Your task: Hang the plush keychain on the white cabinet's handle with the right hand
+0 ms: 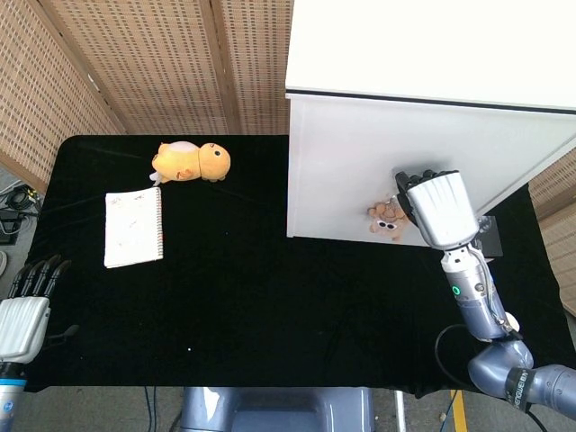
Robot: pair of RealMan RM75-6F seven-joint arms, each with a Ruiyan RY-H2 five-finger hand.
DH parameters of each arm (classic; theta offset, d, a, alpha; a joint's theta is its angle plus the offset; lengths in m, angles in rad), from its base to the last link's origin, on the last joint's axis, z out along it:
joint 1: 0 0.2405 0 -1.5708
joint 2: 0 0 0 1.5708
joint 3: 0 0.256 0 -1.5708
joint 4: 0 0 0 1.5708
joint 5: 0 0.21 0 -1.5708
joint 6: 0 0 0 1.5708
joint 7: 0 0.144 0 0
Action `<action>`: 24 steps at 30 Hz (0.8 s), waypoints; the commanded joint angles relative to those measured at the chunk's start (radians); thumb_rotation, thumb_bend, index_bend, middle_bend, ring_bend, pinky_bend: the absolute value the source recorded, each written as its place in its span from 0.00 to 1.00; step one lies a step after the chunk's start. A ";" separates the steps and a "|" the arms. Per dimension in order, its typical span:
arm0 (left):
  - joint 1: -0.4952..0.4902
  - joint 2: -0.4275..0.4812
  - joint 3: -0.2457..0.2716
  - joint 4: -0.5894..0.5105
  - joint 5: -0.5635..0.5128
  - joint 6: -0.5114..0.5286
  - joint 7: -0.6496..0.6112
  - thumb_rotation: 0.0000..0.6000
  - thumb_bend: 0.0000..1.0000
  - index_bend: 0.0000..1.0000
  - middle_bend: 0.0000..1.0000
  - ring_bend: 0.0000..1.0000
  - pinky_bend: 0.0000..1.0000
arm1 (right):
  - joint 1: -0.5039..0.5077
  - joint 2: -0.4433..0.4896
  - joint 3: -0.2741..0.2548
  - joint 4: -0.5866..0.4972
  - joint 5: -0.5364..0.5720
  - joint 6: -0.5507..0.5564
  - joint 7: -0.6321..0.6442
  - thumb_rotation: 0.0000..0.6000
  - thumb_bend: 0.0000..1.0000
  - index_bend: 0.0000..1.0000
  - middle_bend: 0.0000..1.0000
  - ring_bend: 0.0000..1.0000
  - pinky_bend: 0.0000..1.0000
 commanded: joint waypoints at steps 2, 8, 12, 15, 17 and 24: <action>0.000 0.000 0.001 0.000 0.000 -0.001 0.000 1.00 0.00 0.00 0.00 0.00 0.00 | -0.005 0.010 0.002 -0.007 -0.012 0.016 0.002 1.00 0.29 0.65 0.93 0.86 1.00; -0.001 0.000 0.001 0.000 0.000 -0.002 -0.002 1.00 0.00 0.00 0.00 0.00 0.00 | -0.031 0.051 0.011 -0.028 -0.037 0.066 0.018 1.00 0.29 0.66 0.93 0.86 1.00; 0.001 0.002 0.002 -0.002 0.004 0.001 -0.005 1.00 0.00 0.00 0.00 0.00 0.00 | -0.086 0.083 0.001 -0.066 -0.052 0.128 0.086 1.00 0.29 0.66 0.90 0.85 1.00; 0.002 0.005 0.003 -0.004 0.010 0.006 -0.010 1.00 0.00 0.00 0.00 0.00 0.00 | -0.150 0.101 -0.034 -0.087 -0.075 0.187 0.159 1.00 0.29 0.61 0.81 0.78 1.00; 0.004 0.007 0.005 -0.006 0.016 0.010 -0.013 1.00 0.00 0.00 0.00 0.00 0.00 | -0.207 0.117 -0.068 -0.102 -0.079 0.223 0.206 1.00 0.27 0.56 0.71 0.70 0.97; 0.009 0.009 0.011 -0.012 0.033 0.020 -0.009 1.00 0.00 0.00 0.00 0.00 0.00 | -0.369 0.203 -0.203 -0.202 -0.023 0.215 0.306 1.00 0.00 0.26 0.23 0.16 0.32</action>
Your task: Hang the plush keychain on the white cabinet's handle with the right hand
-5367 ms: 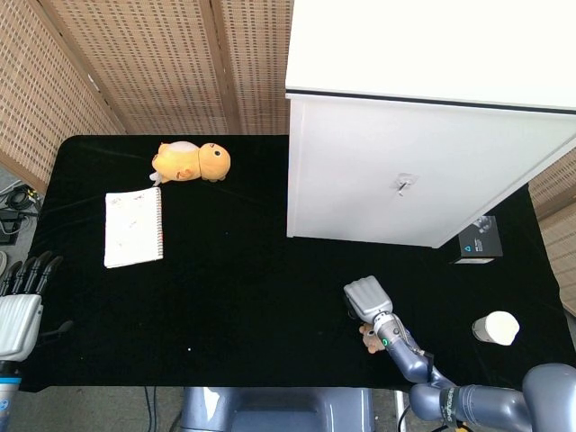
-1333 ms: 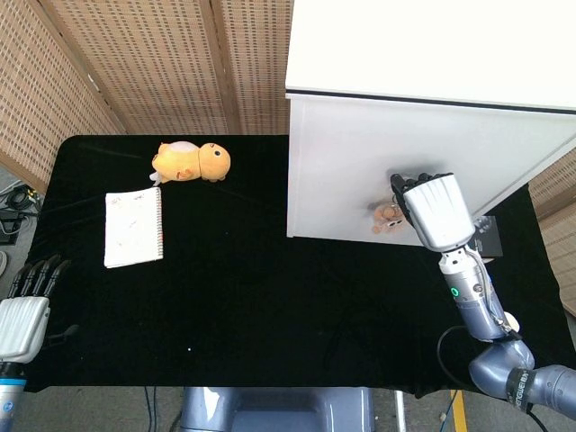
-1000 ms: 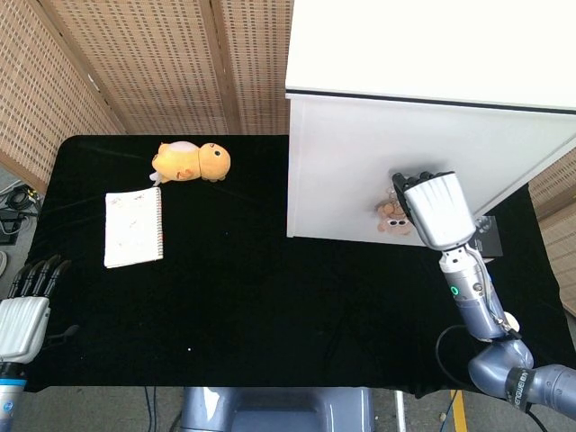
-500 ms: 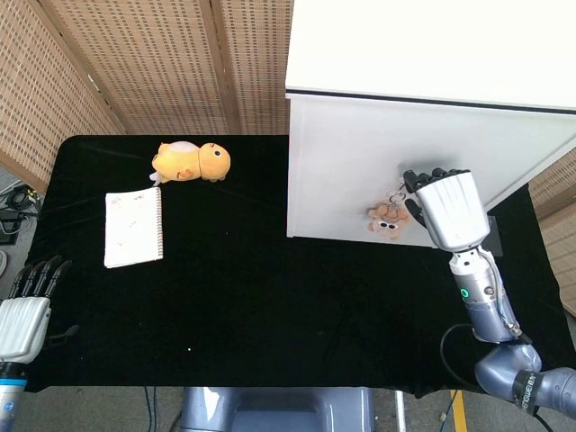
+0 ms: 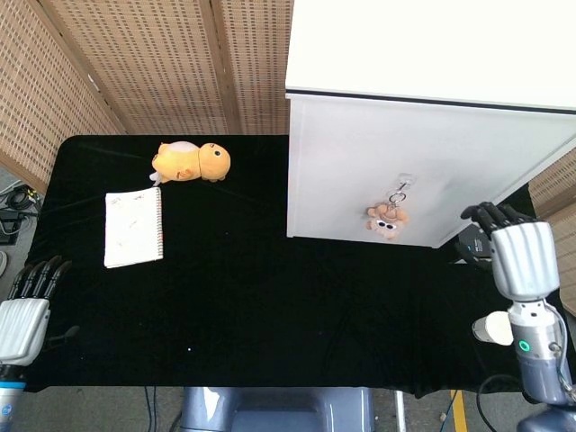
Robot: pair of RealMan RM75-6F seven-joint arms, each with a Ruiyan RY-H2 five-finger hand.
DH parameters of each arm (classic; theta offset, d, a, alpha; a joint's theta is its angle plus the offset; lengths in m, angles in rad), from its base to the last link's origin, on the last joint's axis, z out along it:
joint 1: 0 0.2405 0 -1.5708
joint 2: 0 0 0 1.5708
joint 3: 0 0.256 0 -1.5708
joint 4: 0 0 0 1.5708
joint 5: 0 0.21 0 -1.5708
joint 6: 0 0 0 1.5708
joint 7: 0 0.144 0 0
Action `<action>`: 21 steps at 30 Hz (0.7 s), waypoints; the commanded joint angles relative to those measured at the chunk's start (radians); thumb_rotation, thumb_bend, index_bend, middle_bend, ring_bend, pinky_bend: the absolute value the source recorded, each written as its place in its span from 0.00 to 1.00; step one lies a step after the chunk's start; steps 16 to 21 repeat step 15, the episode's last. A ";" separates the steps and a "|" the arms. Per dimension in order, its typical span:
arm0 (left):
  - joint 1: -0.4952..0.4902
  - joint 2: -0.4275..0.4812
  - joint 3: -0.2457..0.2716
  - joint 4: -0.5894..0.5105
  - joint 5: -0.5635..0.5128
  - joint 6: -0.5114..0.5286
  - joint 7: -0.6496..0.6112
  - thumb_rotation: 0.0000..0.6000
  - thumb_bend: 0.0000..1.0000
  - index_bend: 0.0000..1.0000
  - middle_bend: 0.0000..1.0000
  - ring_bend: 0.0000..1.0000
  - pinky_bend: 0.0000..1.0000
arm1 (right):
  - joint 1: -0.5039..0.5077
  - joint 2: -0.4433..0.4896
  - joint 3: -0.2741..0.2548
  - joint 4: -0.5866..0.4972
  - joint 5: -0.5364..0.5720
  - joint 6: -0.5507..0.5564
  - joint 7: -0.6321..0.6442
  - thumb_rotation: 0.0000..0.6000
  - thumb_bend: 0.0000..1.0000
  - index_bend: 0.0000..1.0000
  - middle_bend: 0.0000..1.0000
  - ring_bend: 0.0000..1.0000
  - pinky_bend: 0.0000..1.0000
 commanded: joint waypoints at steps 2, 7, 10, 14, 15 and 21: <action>0.003 0.001 0.003 -0.004 0.010 0.007 0.003 1.00 0.00 0.00 0.00 0.00 0.00 | -0.097 0.070 -0.116 -0.049 0.017 -0.036 0.092 1.00 0.00 0.17 0.11 0.05 0.21; 0.007 -0.002 0.007 0.003 0.021 0.015 0.011 1.00 0.00 0.00 0.00 0.00 0.00 | -0.145 0.104 -0.194 -0.035 -0.017 -0.079 0.109 1.00 0.00 0.02 0.00 0.00 0.03; 0.011 -0.007 0.009 0.008 0.033 0.024 0.019 1.00 0.00 0.00 0.00 0.00 0.00 | -0.173 0.088 -0.209 -0.002 -0.029 -0.064 0.118 1.00 0.00 0.00 0.00 0.00 0.00; 0.014 -0.007 0.011 0.009 0.043 0.032 0.018 1.00 0.00 0.00 0.00 0.00 0.00 | -0.194 0.066 -0.211 0.033 -0.046 -0.044 0.122 1.00 0.00 0.00 0.00 0.00 0.00; 0.015 -0.007 0.012 0.009 0.044 0.033 0.017 1.00 0.00 0.00 0.00 0.00 0.00 | -0.198 0.063 -0.211 0.038 -0.049 -0.041 0.124 1.00 0.00 0.00 0.00 0.00 0.00; 0.015 -0.007 0.012 0.009 0.044 0.033 0.017 1.00 0.00 0.00 0.00 0.00 0.00 | -0.198 0.063 -0.211 0.038 -0.049 -0.041 0.124 1.00 0.00 0.00 0.00 0.00 0.00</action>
